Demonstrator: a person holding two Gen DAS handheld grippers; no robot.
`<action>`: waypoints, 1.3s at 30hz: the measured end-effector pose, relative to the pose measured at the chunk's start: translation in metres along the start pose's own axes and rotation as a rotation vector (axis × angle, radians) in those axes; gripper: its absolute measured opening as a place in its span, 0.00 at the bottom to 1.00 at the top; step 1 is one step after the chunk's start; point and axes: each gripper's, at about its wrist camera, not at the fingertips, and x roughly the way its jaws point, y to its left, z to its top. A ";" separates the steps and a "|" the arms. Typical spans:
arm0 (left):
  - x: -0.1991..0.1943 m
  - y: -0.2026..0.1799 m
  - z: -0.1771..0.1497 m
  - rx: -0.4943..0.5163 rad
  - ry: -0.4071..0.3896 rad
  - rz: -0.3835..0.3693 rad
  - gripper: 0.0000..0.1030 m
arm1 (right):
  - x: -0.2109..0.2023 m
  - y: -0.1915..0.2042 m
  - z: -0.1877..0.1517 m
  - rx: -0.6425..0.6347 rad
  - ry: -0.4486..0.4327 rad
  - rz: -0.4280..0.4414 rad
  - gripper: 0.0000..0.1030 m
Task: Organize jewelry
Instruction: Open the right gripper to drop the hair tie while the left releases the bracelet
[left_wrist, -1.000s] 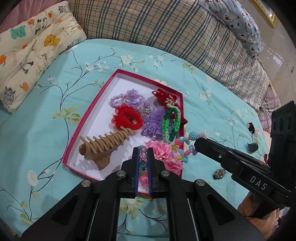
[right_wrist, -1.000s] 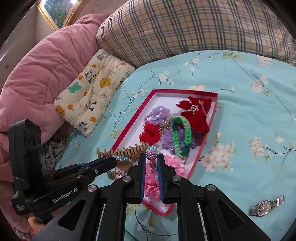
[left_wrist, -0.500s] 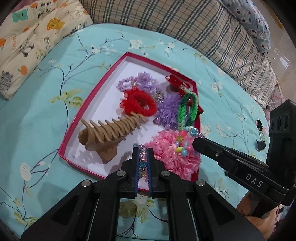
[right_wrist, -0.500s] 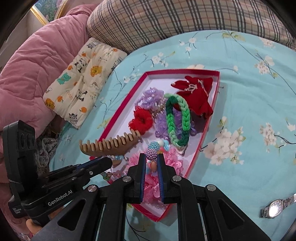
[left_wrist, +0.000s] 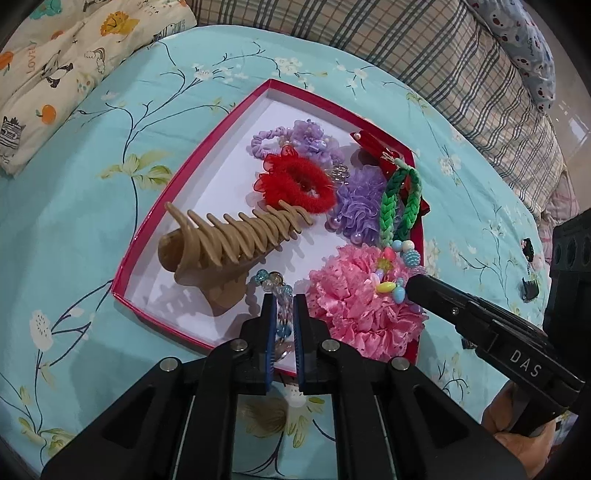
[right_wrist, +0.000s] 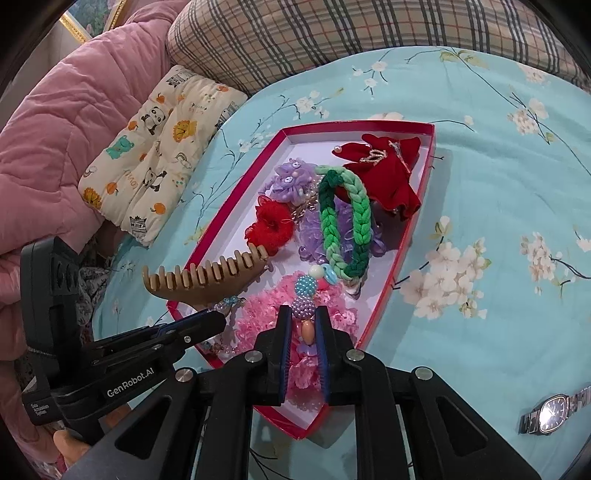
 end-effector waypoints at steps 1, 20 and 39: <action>0.001 0.000 0.000 0.002 -0.001 0.004 0.06 | 0.000 0.000 0.000 0.001 0.002 -0.001 0.15; -0.008 -0.001 -0.005 0.002 -0.005 0.012 0.09 | -0.009 -0.005 -0.005 0.024 0.006 -0.006 0.29; -0.015 -0.002 -0.013 0.015 -0.004 0.027 0.29 | -0.022 -0.001 -0.013 0.018 -0.005 -0.015 0.29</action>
